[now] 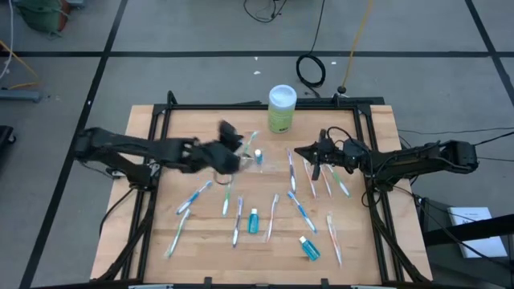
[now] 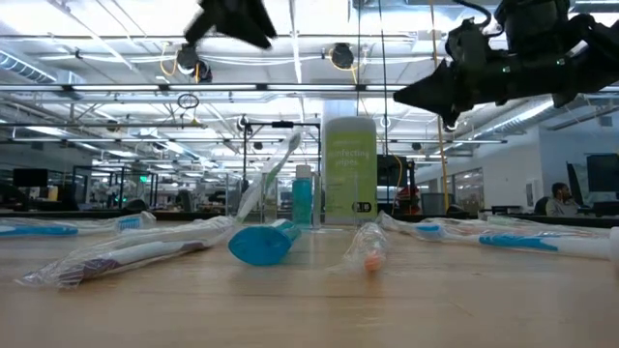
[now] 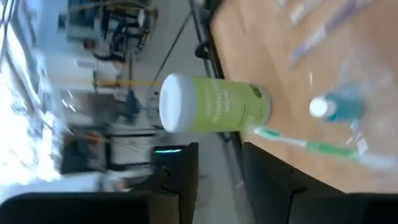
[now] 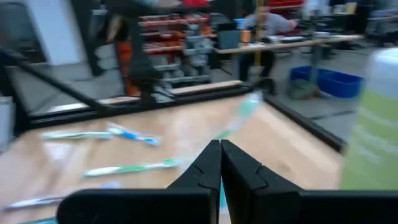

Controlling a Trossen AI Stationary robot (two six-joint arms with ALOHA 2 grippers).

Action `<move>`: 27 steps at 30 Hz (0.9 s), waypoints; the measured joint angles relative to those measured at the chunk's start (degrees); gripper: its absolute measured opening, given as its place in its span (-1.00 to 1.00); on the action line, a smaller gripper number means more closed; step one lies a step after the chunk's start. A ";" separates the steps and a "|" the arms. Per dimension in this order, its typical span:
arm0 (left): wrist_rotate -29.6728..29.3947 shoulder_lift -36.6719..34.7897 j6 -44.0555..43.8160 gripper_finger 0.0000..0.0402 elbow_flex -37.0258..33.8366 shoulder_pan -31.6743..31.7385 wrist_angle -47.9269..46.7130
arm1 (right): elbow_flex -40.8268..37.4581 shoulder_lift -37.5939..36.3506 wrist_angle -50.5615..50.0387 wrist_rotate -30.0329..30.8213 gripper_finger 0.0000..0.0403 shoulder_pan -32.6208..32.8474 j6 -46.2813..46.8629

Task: Pick & Place toothbrushing station
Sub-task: Put the purple toothbrush into the transparent organizer

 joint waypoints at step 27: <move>12.26 -27.70 -50.65 -0.36 -20.15 7.24 -17.65 | 21.90 23.59 -40.39 25.79 -0.43 7.77 15.79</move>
